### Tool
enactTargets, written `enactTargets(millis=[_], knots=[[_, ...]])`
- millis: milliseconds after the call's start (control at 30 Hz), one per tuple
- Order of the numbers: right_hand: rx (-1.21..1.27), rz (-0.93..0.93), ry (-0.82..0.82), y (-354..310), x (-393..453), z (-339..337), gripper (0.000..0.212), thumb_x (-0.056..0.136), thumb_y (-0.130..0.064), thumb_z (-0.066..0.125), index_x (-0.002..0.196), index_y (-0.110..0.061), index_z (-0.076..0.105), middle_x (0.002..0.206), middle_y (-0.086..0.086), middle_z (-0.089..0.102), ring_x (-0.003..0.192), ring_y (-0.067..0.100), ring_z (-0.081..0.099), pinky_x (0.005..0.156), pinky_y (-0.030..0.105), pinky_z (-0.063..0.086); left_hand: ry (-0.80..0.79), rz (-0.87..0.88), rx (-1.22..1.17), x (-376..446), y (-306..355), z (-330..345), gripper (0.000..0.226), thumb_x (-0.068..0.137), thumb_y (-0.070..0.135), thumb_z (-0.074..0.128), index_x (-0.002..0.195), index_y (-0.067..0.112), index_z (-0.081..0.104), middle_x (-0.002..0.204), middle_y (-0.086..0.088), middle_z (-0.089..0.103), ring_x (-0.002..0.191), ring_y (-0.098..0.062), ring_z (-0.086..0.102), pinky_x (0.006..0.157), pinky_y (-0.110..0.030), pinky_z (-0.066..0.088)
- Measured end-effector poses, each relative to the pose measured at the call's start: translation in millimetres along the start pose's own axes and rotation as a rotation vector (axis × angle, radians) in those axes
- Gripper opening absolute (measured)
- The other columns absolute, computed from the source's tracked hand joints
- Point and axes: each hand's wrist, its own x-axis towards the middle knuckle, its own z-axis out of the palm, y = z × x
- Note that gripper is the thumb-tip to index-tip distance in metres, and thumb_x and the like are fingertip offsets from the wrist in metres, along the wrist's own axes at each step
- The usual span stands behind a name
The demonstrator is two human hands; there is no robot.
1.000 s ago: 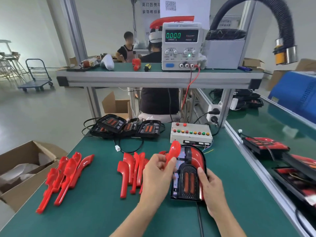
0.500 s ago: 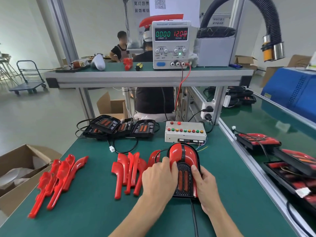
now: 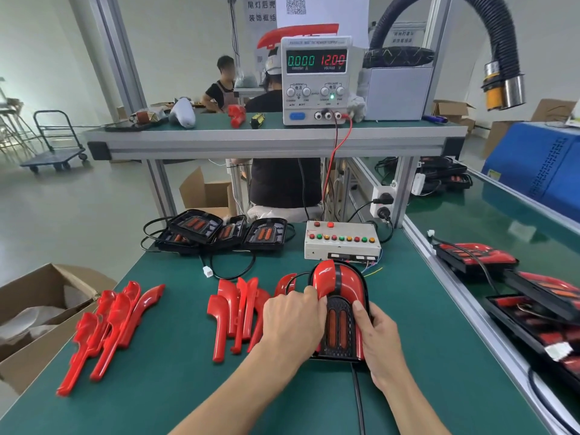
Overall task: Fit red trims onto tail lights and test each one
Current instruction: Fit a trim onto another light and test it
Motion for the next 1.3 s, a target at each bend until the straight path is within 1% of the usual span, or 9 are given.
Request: enactTargets(millis=[300,500,600,733,900,967,1100,1200,1300], knots=[[0.005,0.004,-0.011,-3,-1,0,0.026,0.092,-0.047,0.063,0.098,-0.025,0.077,0.098,0.011,0.078,0.090,0.027,0.077,0.070,0.030,0.061,-0.052,-0.087,-0.242,-7,-8,2,0.042,0.099,0.052,0.045,0.074,0.019,0.050,0.071,0.000,0.065,0.071,-0.027,0.065,0.064,-0.035,0.054],[0.041,0.011,-0.005,-4,-2,2,0.027,0.093,-0.045,0.064,0.103,-0.024,0.077,0.102,0.013,0.078,0.093,0.031,0.077,0.071,0.035,0.063,-0.054,-0.190,-0.485,-3,-15,5,0.046,0.088,0.052,0.065,0.063,0.021,0.044,0.057,0.006,0.052,0.063,-0.019,0.058,0.059,-0.032,0.049],[0.059,0.012,0.001,-4,-2,2,0.027,0.092,-0.044,0.065,0.105,-0.023,0.077,0.103,0.014,0.078,0.094,0.031,0.077,0.071,0.035,0.063,-0.102,-0.363,-0.739,-1,-21,12,0.040,0.076,0.055,0.078,0.089,0.027,0.052,0.082,0.007,0.058,0.075,-0.010,0.056,0.062,-0.027,0.042],[0.063,0.019,-0.016,-4,-2,0,0.031,0.091,-0.046,0.067,0.107,-0.022,0.076,0.103,0.015,0.078,0.093,0.034,0.077,0.071,0.037,0.063,-0.332,-0.336,-0.966,3,-34,18,0.057,0.080,0.056,0.077,0.124,0.027,0.055,0.112,0.016,0.061,0.106,0.001,0.058,0.093,-0.025,0.048],[0.016,-0.012,-0.018,-2,-1,-2,0.044,0.085,-0.058,0.072,0.110,-0.023,0.077,0.104,0.012,0.078,0.095,0.032,0.077,0.074,0.039,0.063,-0.531,-0.356,-1.400,-1,-32,22,0.040,0.094,0.034,0.072,0.127,0.018,0.056,0.121,-0.004,0.073,0.115,-0.017,0.068,0.104,-0.039,0.048],[-0.032,-0.030,-0.002,-1,-1,-1,0.045,0.082,-0.060,0.073,0.112,-0.026,0.076,0.106,0.008,0.078,0.098,0.028,0.076,0.079,0.039,0.063,-0.518,-0.354,-1.455,-1,-33,23,0.040,0.094,0.029,0.072,0.126,0.014,0.055,0.117,-0.007,0.075,0.111,-0.020,0.070,0.096,-0.039,0.051],[-0.164,-0.118,0.105,-1,-6,5,0.058,0.081,-0.052,0.073,0.133,-0.029,0.060,0.124,-0.019,0.066,0.114,-0.007,0.063,0.094,0.013,0.050,-0.380,-0.465,-1.605,7,-34,21,0.041,0.092,0.023,0.072,0.127,0.009,0.056,0.115,-0.008,0.075,0.113,-0.027,0.069,0.105,-0.054,0.046],[-0.368,-0.347,0.337,-3,-15,8,0.055,0.085,-0.053,0.073,0.128,-0.023,0.055,0.114,-0.013,0.056,0.106,0.002,0.058,0.089,0.014,0.043,-0.233,-0.552,-1.834,16,-31,16,0.046,0.089,0.020,0.070,0.128,0.001,0.054,0.116,-0.015,0.074,0.110,-0.032,0.070,0.098,-0.053,0.054],[-0.358,-0.312,0.298,-8,-24,11,0.052,0.074,-0.064,0.075,0.106,-0.028,0.056,0.085,-0.004,0.062,0.077,0.007,0.059,0.072,0.016,0.045,-0.127,-0.567,-1.954,21,-25,13,0.052,0.084,0.023,0.071,0.128,-0.001,0.054,0.118,-0.019,0.073,0.108,-0.033,0.070,0.090,-0.049,0.059]])
